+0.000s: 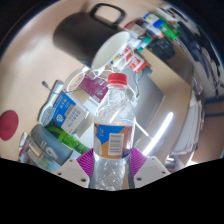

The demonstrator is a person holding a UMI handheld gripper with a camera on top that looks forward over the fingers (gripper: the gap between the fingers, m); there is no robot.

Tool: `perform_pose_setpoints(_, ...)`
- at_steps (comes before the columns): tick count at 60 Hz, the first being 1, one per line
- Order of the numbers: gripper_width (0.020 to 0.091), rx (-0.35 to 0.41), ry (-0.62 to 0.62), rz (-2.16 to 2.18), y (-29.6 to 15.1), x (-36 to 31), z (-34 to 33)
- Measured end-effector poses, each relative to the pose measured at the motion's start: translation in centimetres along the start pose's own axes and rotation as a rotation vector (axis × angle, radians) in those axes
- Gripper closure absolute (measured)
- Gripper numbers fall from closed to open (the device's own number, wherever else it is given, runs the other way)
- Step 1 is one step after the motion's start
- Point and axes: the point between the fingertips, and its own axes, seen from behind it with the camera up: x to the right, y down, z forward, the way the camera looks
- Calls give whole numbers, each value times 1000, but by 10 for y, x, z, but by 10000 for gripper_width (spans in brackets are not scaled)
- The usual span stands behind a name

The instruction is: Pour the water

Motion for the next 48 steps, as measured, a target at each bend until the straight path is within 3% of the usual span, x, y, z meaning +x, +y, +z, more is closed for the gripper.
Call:
perform_pose_setpoints(8, 659, -95, -13, 465, 32, 0, -4)
perform_pose_setpoints(19, 657, -242, -113, 1325, 65, -58, -25)
perform_pose_setpoints(24, 658, -224, -169, 1788, 51, -86, -35)
perform_pose_setpoints(30, 656, -191, -321, 2194, 28, -115, -45)
perform_pose_setpoints(31, 657, -212, -278, 2264, 6, -127, -57)
perform_pose_setpoints(41, 655, -203, -329, 2238, 0, -163, -57)
perform_pose_setpoints(48, 652, -199, -298, 2230, 0, -173, -59)
